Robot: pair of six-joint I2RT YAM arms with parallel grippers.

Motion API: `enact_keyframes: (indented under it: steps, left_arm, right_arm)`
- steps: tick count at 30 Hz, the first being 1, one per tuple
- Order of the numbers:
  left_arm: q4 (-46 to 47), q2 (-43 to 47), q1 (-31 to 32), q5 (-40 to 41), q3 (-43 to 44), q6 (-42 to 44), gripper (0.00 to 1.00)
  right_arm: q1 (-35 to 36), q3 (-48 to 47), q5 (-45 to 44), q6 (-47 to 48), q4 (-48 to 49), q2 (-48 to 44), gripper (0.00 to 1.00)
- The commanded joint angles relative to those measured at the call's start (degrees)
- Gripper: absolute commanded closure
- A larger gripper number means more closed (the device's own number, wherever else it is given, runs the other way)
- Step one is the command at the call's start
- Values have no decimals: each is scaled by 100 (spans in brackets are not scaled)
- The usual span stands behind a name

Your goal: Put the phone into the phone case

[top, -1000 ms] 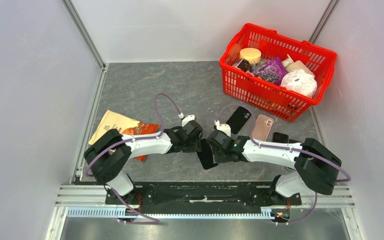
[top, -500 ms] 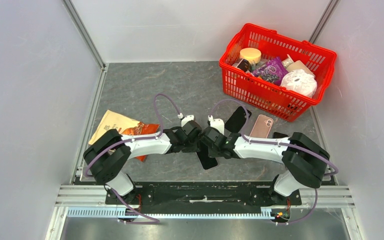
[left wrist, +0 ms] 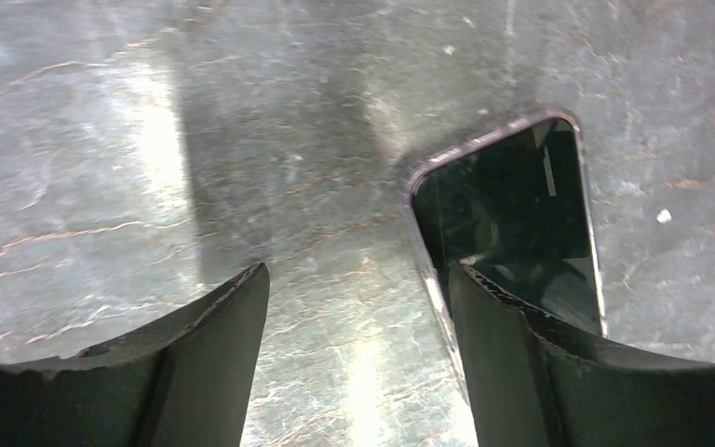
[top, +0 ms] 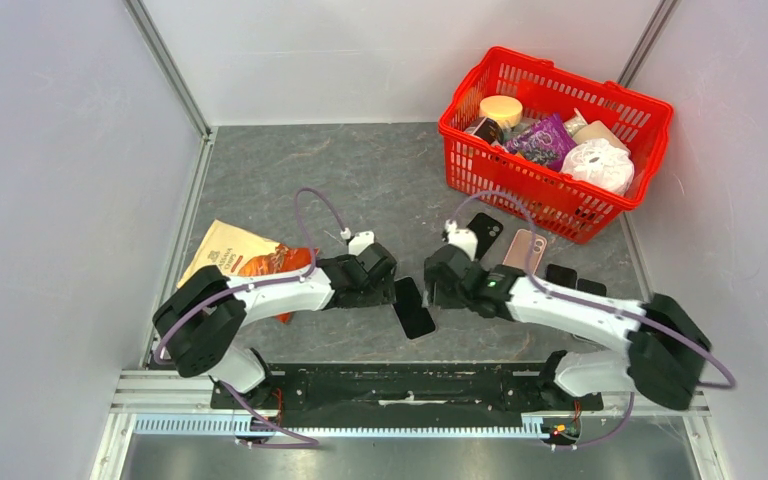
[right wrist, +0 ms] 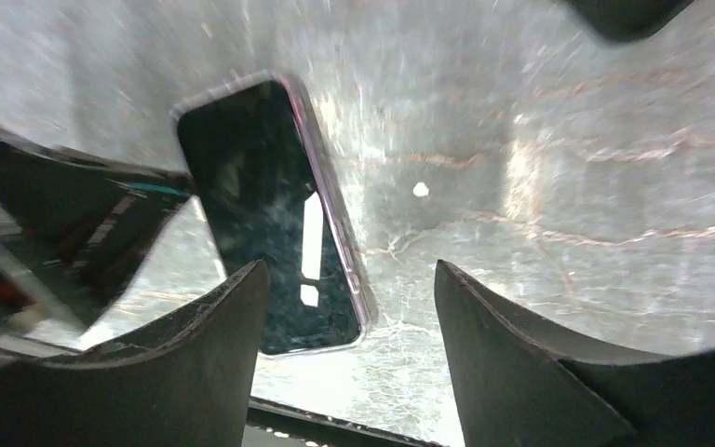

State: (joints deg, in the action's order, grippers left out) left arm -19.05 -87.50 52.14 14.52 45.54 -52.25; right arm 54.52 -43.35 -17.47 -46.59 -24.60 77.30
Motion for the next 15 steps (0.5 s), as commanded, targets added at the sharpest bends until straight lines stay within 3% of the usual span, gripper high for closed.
enact_keyframes:
  steps: [1, 8, 15]
  left_arm:
    - [-503, 253, 196, 862, 86, -773, 20]
    - [-1076, -33, 1034, 1853, 708, -1959, 12]
    - [-1228, -381, 1426, 2140, 1170, -2541, 10]
  right_arm:
    - [-309, 16, -351, 103, -393, -1181, 25]
    - [-676, 175, -573, 206, -837, -2080, 22]
    - [-706, 300, -573, 179, -1070, -2405, 22]
